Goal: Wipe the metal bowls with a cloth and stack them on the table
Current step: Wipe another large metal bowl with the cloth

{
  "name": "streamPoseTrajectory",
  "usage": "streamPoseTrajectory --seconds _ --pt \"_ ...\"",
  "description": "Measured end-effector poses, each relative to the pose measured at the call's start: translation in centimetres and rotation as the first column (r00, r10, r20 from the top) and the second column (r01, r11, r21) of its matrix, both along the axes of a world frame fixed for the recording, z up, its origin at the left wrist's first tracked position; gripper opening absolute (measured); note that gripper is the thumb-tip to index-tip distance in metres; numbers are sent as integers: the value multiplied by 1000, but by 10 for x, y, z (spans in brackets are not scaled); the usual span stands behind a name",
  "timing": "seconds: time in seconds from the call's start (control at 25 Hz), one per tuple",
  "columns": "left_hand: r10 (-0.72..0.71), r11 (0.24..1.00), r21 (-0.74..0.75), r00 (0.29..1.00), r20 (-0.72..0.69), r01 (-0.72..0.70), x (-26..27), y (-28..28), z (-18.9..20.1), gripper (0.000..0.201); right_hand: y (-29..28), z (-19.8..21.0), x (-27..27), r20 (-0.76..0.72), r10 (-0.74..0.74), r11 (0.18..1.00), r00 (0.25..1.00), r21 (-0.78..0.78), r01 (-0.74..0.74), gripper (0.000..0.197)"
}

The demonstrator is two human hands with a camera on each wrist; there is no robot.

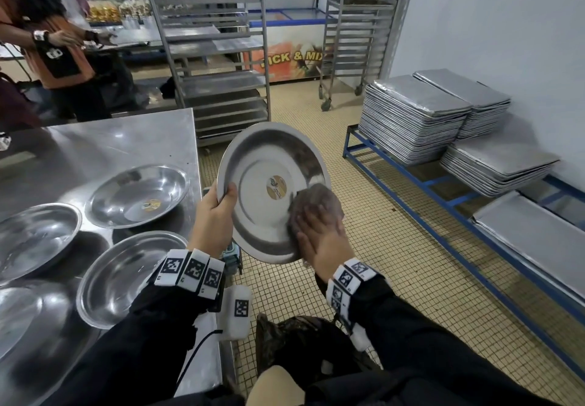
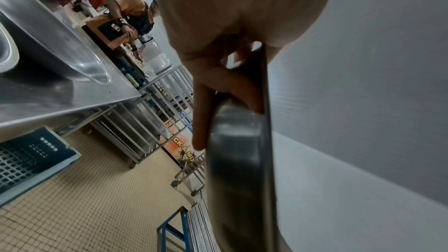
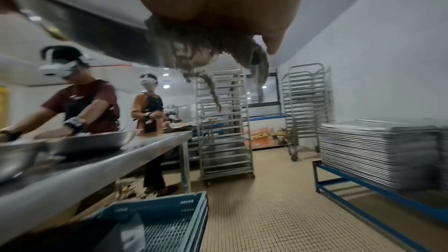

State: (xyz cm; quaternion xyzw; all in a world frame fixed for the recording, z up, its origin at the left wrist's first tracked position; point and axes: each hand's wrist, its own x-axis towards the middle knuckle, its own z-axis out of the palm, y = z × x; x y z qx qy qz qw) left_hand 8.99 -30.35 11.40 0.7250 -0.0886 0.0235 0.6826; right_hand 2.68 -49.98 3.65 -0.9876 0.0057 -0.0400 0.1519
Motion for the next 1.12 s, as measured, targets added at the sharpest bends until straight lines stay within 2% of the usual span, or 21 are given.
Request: streamPoseTrajectory --seconds 0.08,0.16,0.24,0.28,0.36,0.44,0.6,0.72,0.8,0.84,0.92,1.04,1.12 --pt "1 1000 3 1000 -30 -1 0 -2 -2 20 -22 3 10 24 -69 997 997 21 69 54" --pt "-16 1000 7 996 -87 16 0 -2 -3 22 -35 15 18 89 -127 964 988 247 102 60" --pt "-61 998 -19 987 -149 59 3 0 1 24 -43 33 20 66 -254 855 965 482 192 58" --pt "-91 995 -51 979 -185 83 6 2 3 25 -48 41 20 46 -313 809 949 536 241 48" --pt "-160 984 -118 954 -253 134 11 5 5 30 -58 51 22 44 -378 775 925 562 290 23" --pt "-214 973 -149 934 -287 177 15 6 6 36 -63 53 23 50 -394 738 918 613 283 15" --pt "-114 991 -85 974 -195 99 18 0 7 36 -51 51 20 83 -516 567 853 780 267 11" --pt "-128 988 -88 990 -52 123 7 -9 6 59 -27 52 19 52 -620 379 783 894 241 13" --pt "-163 983 -78 986 35 165 0 -15 -1 75 -12 54 22 62 -656 312 752 930 195 16" --pt "-182 980 -70 982 46 185 -3 -17 -5 75 -5 54 24 76 -662 298 746 940 168 18" --pt "-187 981 -51 982 7 187 -6 -19 -7 62 2 56 27 93 -648 293 756 946 135 22" --pt "-117 987 -125 986 -120 102 -5 -20 -6 40 4 56 26 57 -565 326 823 932 159 26" --pt "-61 987 -157 985 -160 35 1 -13 -10 38 3 50 23 10 -509 344 861 919 193 30"
